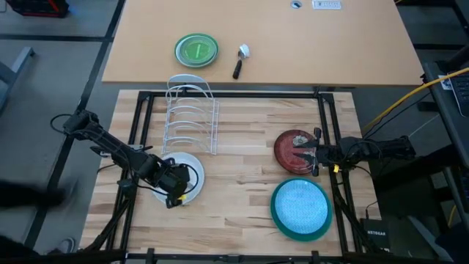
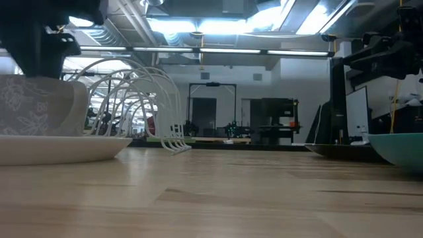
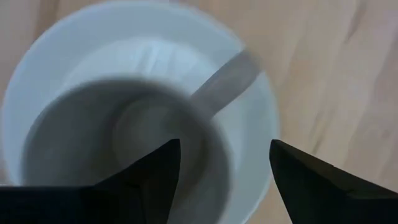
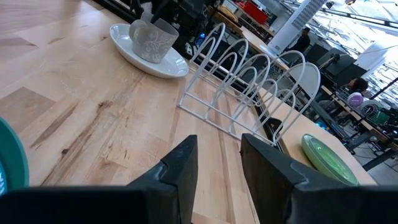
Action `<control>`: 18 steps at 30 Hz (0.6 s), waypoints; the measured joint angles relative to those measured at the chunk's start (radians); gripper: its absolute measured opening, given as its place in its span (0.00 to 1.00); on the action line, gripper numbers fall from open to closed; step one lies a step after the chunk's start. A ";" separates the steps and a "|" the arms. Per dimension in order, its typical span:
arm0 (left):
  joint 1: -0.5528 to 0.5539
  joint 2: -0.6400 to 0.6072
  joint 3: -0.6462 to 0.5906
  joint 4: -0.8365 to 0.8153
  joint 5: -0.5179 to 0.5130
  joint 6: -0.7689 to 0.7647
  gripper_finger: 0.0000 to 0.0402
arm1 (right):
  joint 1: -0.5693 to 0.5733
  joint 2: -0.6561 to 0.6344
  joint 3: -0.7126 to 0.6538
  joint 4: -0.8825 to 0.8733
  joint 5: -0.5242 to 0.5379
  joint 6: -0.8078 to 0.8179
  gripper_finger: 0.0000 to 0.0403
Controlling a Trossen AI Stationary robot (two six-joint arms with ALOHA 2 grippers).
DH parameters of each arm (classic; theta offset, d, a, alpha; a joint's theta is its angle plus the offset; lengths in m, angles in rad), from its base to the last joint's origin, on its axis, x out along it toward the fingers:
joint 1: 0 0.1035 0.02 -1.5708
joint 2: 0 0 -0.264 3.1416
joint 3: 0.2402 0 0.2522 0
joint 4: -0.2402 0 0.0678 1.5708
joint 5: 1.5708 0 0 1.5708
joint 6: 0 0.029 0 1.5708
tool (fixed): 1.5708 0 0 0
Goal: Sort dishes
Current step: Move the gray mug to the top of the table
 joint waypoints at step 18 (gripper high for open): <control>0.001 0.080 -0.080 -0.015 -0.001 0.071 0.39 | 0.000 0.000 0.000 0.000 0.000 0.000 0.31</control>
